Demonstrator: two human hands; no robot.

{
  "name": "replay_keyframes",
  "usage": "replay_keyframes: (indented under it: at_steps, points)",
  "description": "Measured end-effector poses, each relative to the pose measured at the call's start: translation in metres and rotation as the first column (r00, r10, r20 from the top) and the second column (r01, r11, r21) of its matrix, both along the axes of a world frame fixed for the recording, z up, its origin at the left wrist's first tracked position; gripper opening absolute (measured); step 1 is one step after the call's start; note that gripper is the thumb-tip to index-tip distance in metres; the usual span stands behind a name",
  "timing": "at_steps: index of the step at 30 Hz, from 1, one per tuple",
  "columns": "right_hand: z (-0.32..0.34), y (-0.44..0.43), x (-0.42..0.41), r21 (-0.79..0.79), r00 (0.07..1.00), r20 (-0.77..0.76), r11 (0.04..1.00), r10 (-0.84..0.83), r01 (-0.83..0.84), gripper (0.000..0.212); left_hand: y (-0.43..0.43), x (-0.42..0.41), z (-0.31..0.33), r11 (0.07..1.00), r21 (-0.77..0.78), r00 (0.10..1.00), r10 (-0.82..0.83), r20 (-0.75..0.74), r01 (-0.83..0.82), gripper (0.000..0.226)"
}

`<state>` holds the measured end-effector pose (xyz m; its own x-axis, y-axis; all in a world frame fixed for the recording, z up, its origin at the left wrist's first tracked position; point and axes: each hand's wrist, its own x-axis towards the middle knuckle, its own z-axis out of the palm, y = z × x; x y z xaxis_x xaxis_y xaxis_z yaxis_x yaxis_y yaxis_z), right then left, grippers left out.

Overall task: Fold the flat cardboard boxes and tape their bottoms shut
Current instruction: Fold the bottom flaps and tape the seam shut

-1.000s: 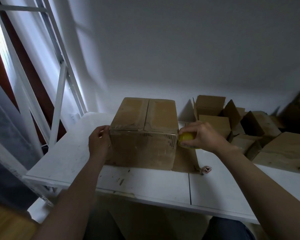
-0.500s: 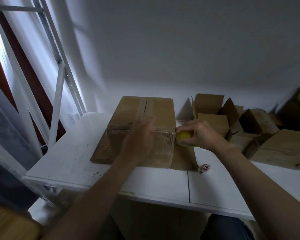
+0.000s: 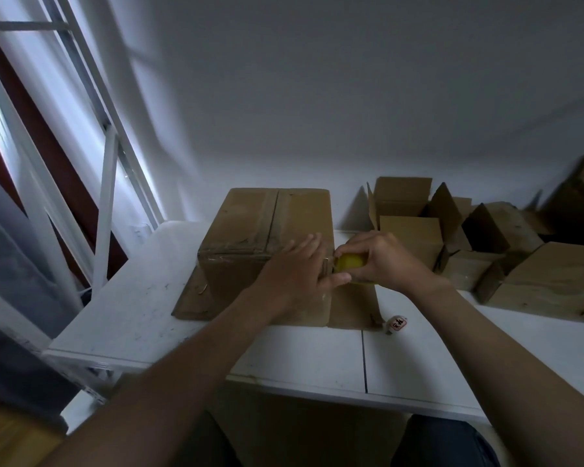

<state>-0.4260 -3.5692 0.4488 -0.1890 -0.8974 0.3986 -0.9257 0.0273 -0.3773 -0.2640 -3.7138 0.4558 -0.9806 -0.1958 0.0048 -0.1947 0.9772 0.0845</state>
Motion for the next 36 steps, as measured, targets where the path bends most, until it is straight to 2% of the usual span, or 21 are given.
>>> replay_keyframes:
  at_steps: [3, 7, 16, 18, 21, 23, 28, 30, 32, 34, 36]
  points:
    - [0.000, 0.001, 0.001, 0.028, 0.999, 0.002, 0.998, -0.049, 0.049, 0.033, -0.024, 0.001, 0.005, 0.996, -0.022, 0.995, 0.089, 0.055, -0.088, 0.097]
    - [-0.001, 0.002, 0.002, 0.048, 0.996, 0.020, 0.996, -0.082, 0.081, 0.036, -0.060, 0.010, 0.001, 0.990, -0.020, 0.989, 0.142, 0.045, -0.141, 0.108]
    - [0.002, 0.001, 0.006, 0.059, 0.994, 0.023, 0.993, -0.107, 0.106, 0.037, -0.134, 0.042, -0.008, 0.913, 0.091, 0.912, 0.404, -0.072, -0.397, 0.103]
    - [0.001, 0.001, 0.006, 0.061, 0.993, 0.031, 0.992, -0.110, 0.108, 0.038, -0.142, 0.050, -0.014, 0.860, 0.233, 0.865, 0.488, -0.116, -0.453, 0.095]
    - [0.001, 0.000, 0.006, 0.048, 0.997, 0.016, 0.996, -0.073, 0.072, 0.036, -0.140, 0.056, -0.017, 0.676, 0.584, 0.776, 0.619, -0.120, -0.449, 0.084]
    - [-0.001, 0.001, 0.005, 0.028, 0.998, 0.011, 0.998, -0.055, 0.055, 0.036, -0.136, 0.056, -0.017, 0.631, 0.631, 0.756, 0.646, -0.106, -0.451, 0.089]
    - [-0.001, 0.009, 0.011, -0.029, 0.990, 0.137, 0.999, -0.035, 0.039, 0.036, -0.124, 0.066, -0.015, 0.630, 0.624, 0.741, 0.661, -0.119, -0.462, 0.075]
    - [0.003, 0.013, 0.015, -0.023, 0.984, 0.176, 0.999, -0.029, 0.033, 0.036, -0.119, 0.077, -0.012, 0.636, 0.614, 0.741, 0.660, -0.121, -0.466, 0.083]
    - [0.005, 0.016, 0.018, 0.030, 0.979, 0.197, 0.999, -0.049, 0.044, 0.036, -0.112, 0.087, -0.009, 0.632, 0.589, 0.751, 0.657, -0.064, -0.504, 0.099]
    - [0.006, 0.018, 0.020, 0.099, 0.977, 0.203, 0.994, -0.070, 0.051, 0.036, -0.103, 0.093, -0.008, 0.705, 0.407, 0.764, 0.644, -0.027, -0.580, 0.111]
    - [0.009, 0.019, 0.022, 0.200, 0.975, 0.199, 0.978, -0.099, 0.059, 0.038, -0.097, 0.094, -0.008, 0.808, 0.138, 0.800, 0.587, -0.123, -0.572, 0.115]
